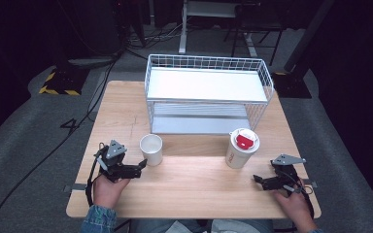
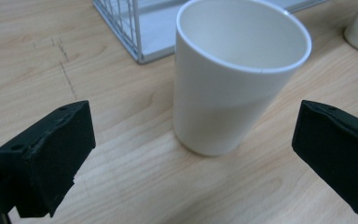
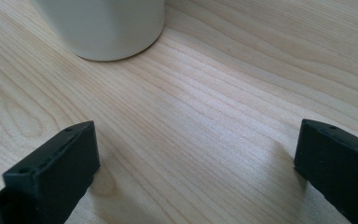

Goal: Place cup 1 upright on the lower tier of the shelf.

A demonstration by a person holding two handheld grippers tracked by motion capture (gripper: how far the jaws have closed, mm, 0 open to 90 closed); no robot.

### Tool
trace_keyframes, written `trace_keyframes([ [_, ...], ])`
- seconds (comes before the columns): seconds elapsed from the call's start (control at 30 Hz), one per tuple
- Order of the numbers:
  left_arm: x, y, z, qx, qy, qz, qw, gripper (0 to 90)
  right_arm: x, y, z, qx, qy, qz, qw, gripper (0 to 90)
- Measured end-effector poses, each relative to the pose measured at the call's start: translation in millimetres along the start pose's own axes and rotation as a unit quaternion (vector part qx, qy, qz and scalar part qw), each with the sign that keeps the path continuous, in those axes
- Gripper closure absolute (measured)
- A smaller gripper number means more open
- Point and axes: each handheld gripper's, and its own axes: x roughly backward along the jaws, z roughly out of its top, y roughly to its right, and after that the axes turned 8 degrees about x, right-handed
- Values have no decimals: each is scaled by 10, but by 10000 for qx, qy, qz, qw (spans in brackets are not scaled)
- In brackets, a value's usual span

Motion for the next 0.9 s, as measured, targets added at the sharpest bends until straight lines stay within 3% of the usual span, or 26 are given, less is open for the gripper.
trace_keyframes([
  [0.3,-168,45,56,-52,179,-110,9998,0,0,0,0,1,0,-1,10000,0],
  [0.7,-367,104,65,-212,343,-431,9983,0,0,0,0,1,0,-2,10000,0],
  [0.9,-449,100,47,-89,504,-632,9967,0,0,-1,0,0,1,-9,10000,0],
])
